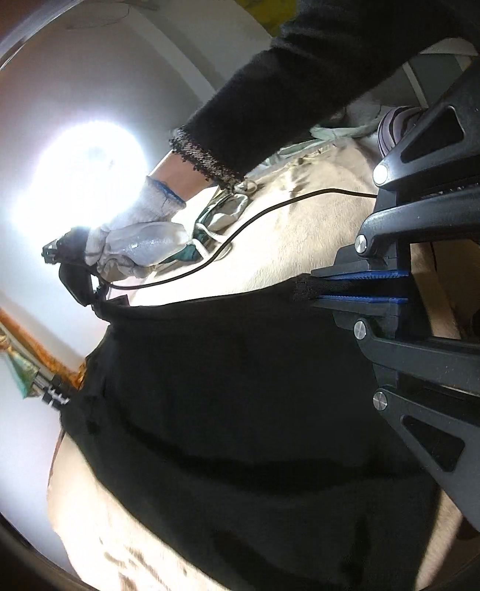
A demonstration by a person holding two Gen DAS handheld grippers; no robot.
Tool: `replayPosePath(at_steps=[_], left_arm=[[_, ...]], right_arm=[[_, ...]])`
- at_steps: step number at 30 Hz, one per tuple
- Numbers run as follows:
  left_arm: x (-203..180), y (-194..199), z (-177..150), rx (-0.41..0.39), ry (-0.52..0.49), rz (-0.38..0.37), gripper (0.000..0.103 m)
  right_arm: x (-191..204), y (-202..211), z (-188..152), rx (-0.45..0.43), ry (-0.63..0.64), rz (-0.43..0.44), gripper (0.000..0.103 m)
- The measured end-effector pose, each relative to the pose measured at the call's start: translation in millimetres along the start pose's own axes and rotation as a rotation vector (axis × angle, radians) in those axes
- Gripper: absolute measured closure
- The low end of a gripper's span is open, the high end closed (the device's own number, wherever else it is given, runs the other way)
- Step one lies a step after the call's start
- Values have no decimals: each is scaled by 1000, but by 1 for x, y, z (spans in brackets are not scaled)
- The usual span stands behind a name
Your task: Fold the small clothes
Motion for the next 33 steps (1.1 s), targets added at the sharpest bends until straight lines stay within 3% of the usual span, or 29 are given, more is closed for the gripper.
replayPosePath(at_steps=[7,10,13,15,17,19,21,23,27,33], left_arm=[[15,27,5,-74,62,44,100],[30,29,2,-70,95,86,100],[33,32,2,-78,65,142,99],[33,36,3,-82,44,169,98],[31,41,4,-86,28,183,86],[28,47,6,-98,3,192,75],[21,57,8,-111,-27,186,74],[16,67,11,-126,-50,179,71],[2,76,20,-129,-112,164,70],[8,77,43,-128,-174,192,70]], right_arm=[[69,-28,-14,33,210,-53,99],[84,-44,-22,65,214,-30,99],[88,-53,-27,84,193,16,99],[86,-49,-26,93,149,64,90],[77,-30,-15,66,73,170,71],[61,-6,0,16,-7,247,65],[30,23,15,-47,-123,333,63],[0,34,20,-85,-172,297,63],[-33,28,15,-78,-218,254,63],[-29,7,5,-42,-172,209,63]])
Point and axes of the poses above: each gripper's, at about its wrist camera, not at the fingertips, and y roughly against the way its jaws point, x to its left, z to its top, the point moved 5 cm from there along -y, roughly the way its jaws point, and after that the axes turned 11 degrees about -x, right-handed, at the moved point
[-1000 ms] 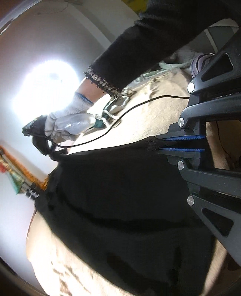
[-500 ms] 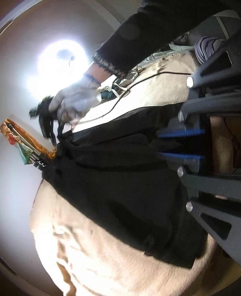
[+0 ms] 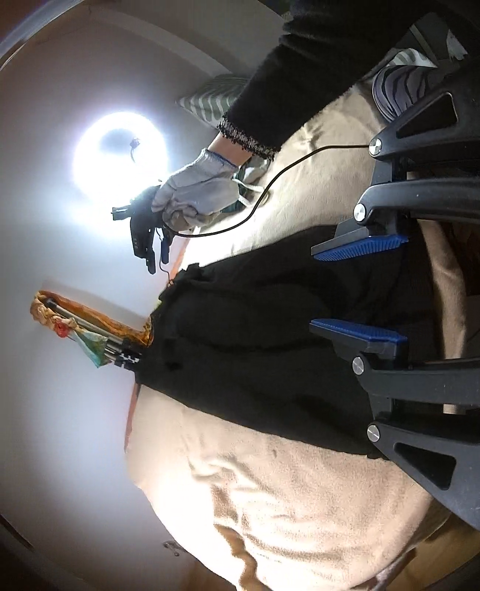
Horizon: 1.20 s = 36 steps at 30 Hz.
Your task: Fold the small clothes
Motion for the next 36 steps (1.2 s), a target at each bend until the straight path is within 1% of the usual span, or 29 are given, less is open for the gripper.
replayPosePath(at_steps=[2,4,7,10,12,14,15,17,18,20,21,22,24,25,26,27,29,34,36], left_arm=[[-1,-3,-4,21,-8,4,69],[-6,-14,-10,52,-37,2,64],[-14,-31,-19,95,-107,22,62],[-16,-46,-27,127,-146,43,61],[-15,-53,-24,125,-170,80,61],[-13,-52,-17,100,-186,105,61],[-11,-53,-11,85,-187,119,58],[-10,-56,-5,74,-193,124,55],[-10,-61,-4,83,-213,126,54],[-10,-72,-6,119,-239,119,58],[-11,-76,-8,135,-245,110,63],[-12,-78,-11,145,-251,98,76],[-15,-80,-15,154,-263,95,88],[-17,-80,-16,152,-262,88,98],[-17,-80,-16,151,-258,82,102],[-18,-79,-15,146,-251,75,103],[-18,-75,-12,133,-232,54,103],[-15,-60,-9,126,-122,-18,103],[-11,-55,-9,124,-63,-47,103]], right_arm=[[-12,-5,-5,15,12,-55,60],[-28,-6,-14,43,-1,-112,57],[-40,-7,-27,85,-50,-73,57],[-41,-7,-42,105,-57,-43,56],[-39,-7,-47,110,-65,-23,56],[-38,-6,-47,108,-94,9,56],[-37,-5,-46,106,-109,24,56],[-33,-5,-45,106,-121,41,56],[-31,-6,-45,113,-127,52,56],[-27,-11,-46,129,-115,41,56],[-26,-13,-47,136,-106,27,56],[-25,-17,-49,150,-83,-3,56],[-25,-21,-51,162,-51,-49,57],[-26,-22,-52,159,-39,-73,68],[-26,-22,-51,157,-32,-83,87],[-26,-22,-51,153,-32,-85,91],[-22,-16,-46,124,-14,-91,96],[10,-2,-30,78,102,-98,98],[23,-2,-25,74,134,-100,98]])
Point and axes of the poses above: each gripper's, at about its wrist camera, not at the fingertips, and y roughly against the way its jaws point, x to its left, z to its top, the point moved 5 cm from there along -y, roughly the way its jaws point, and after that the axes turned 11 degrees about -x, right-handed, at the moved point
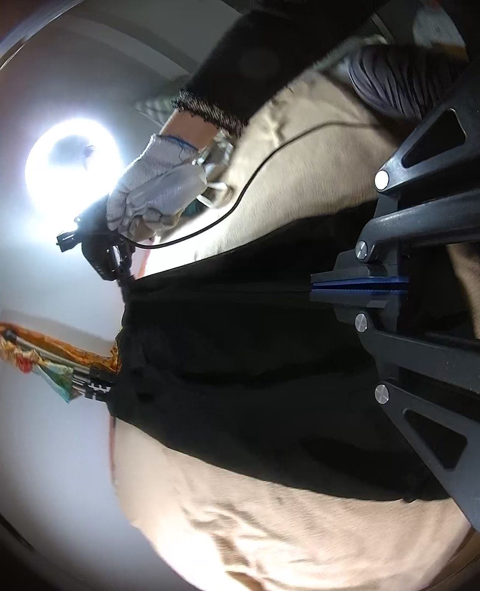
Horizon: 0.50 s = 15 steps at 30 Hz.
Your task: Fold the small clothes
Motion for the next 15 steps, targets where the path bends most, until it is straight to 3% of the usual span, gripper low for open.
replayPosePath(at_steps=[3,8,10,12,14,15], left_arm=[[10,6,-2,-4,96,-28,103],[29,13,-6,-13,159,-4,103],[35,13,-11,1,173,15,103],[41,13,-15,10,196,24,103],[44,13,-18,15,212,24,103],[45,12,-20,17,212,26,103]], right_arm=[[27,-7,7,5,133,-76,98],[81,-44,-2,84,308,-53,98],[86,-59,-3,126,273,-40,98],[81,-59,4,114,172,23,96],[71,-53,12,86,76,75,77],[66,-49,14,72,44,84,74]])
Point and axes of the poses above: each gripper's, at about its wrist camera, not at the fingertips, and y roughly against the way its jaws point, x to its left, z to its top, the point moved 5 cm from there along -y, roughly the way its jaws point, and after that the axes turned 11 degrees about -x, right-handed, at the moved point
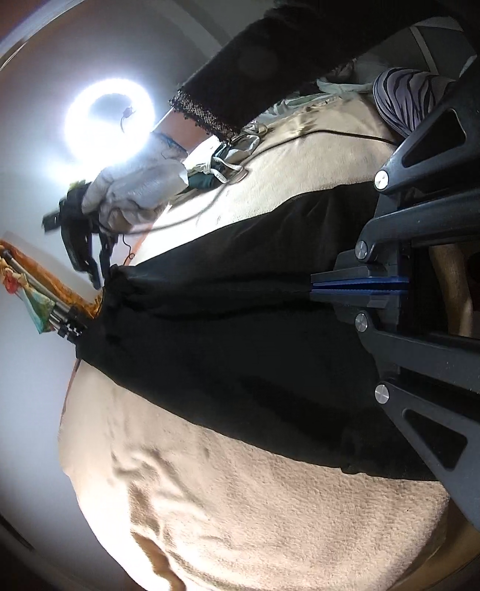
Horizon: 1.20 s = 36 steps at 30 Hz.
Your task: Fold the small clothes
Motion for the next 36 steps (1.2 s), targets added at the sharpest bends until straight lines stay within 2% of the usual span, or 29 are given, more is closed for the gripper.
replayPosePath(at_steps=[3,6,10,11,13,15,17,20,24,25,26,27,31,36], left_arm=[[2,-3,-2,9,2,-4,103],[2,-5,-2,12,-4,-4,103],[2,-6,-1,13,-9,-2,103],[1,-6,-1,11,-11,2,103],[2,-5,1,6,-6,3,103],[3,-5,1,7,-4,4,103],[5,-7,1,13,0,5,103],[6,-11,0,24,7,-2,102],[5,-13,0,27,-3,0,101],[5,-13,0,26,-7,3,101],[5,-14,0,26,-9,5,101],[5,-14,0,27,-8,6,101],[7,-15,-1,29,2,6,101],[9,-17,-1,33,3,-2,101]], right_arm=[[-13,9,4,-22,-17,-24,72],[-19,5,1,1,-18,-31,72],[-25,-11,-5,33,-25,-92,72],[-27,-11,-5,18,-37,-108,72],[-33,-3,0,-39,-87,-70,72],[-47,4,5,-81,-132,-91,72],[-68,9,9,-106,-204,-106,64],[-80,2,11,-83,-222,-110,62],[-78,-13,14,-57,-187,-123,62],[-77,-18,14,-44,-175,-126,65],[-73,-23,14,-26,-158,-130,84],[-71,-26,13,-8,-143,-137,93],[-54,-20,22,1,-40,-169,99],[-32,-12,47,-32,-61,-76,100]])
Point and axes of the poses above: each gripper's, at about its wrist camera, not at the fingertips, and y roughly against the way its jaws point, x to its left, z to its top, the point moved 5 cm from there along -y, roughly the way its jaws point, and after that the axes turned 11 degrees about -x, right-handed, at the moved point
